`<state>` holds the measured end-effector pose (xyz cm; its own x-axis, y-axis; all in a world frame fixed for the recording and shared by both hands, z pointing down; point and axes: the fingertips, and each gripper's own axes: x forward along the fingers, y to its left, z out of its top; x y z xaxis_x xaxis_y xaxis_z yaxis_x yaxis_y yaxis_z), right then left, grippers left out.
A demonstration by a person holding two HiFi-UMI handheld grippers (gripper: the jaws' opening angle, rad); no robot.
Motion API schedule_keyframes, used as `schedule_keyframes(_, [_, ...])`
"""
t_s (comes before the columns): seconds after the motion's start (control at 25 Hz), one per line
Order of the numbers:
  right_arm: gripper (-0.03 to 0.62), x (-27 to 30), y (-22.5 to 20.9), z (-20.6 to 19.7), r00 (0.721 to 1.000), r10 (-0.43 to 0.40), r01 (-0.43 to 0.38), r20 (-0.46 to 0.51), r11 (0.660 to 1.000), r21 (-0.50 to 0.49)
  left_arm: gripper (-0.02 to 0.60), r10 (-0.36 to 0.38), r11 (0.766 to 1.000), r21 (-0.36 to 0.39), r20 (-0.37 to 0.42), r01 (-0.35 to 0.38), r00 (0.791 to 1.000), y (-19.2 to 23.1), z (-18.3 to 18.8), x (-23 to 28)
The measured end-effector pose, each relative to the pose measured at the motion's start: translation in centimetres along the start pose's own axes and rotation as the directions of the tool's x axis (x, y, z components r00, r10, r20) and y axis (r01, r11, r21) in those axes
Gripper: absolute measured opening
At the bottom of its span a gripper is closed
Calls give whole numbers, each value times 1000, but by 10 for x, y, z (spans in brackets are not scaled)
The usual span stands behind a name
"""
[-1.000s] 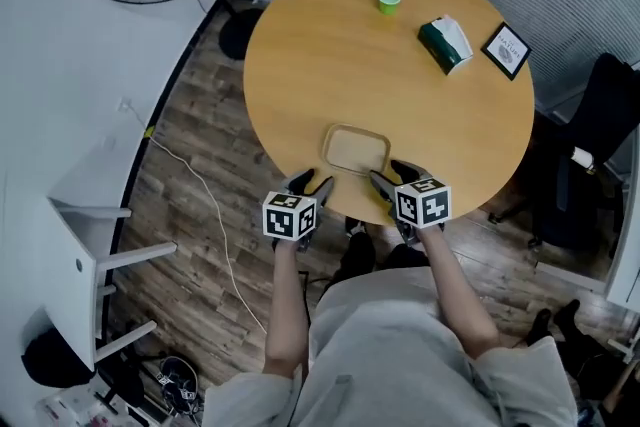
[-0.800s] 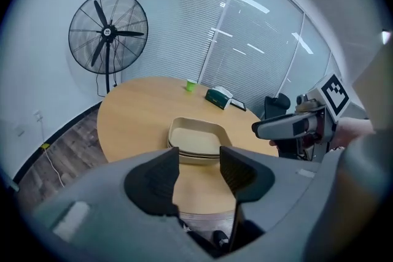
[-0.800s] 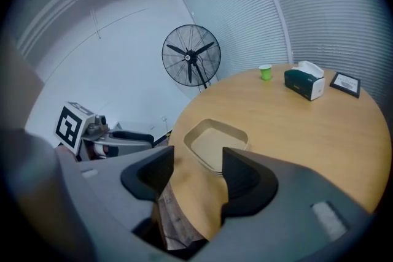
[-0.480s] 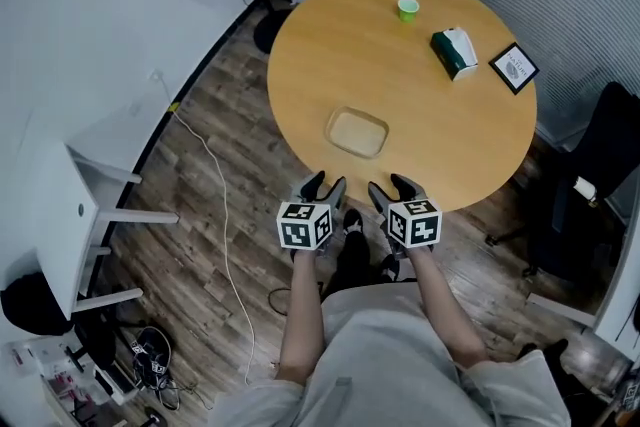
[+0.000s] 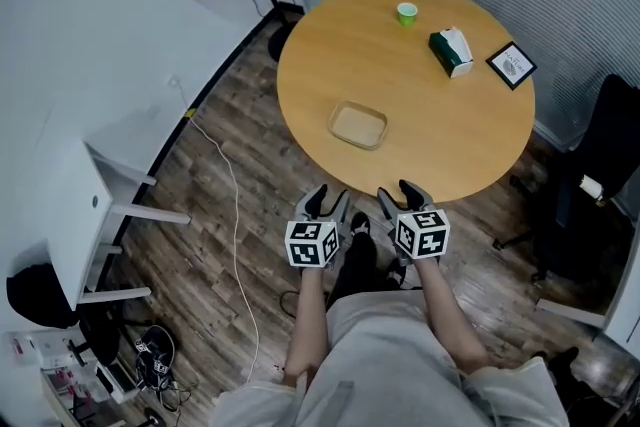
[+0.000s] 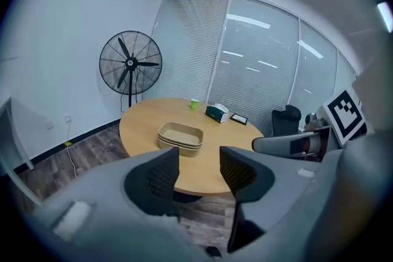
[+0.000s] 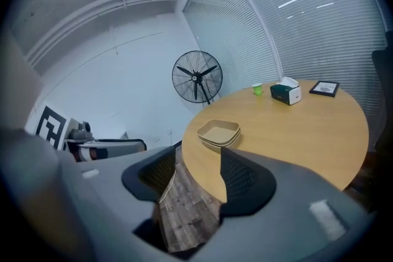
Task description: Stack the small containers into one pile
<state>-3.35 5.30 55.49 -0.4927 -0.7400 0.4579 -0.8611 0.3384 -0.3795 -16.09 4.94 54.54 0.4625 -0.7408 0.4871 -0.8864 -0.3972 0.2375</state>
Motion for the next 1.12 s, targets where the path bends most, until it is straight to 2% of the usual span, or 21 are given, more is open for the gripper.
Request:
schedule_keyframes(0.48, [222,-24,13,-10,999,51,-50,6,995,-81,196,24,998,50,33,-26,999,-17,-6,-20])
schedule_keyframes(1.12, [109,-24,17,-8,997,75,-73,27,995,-68,50,50,997,59,45,-53,998,-14,-10,-34])
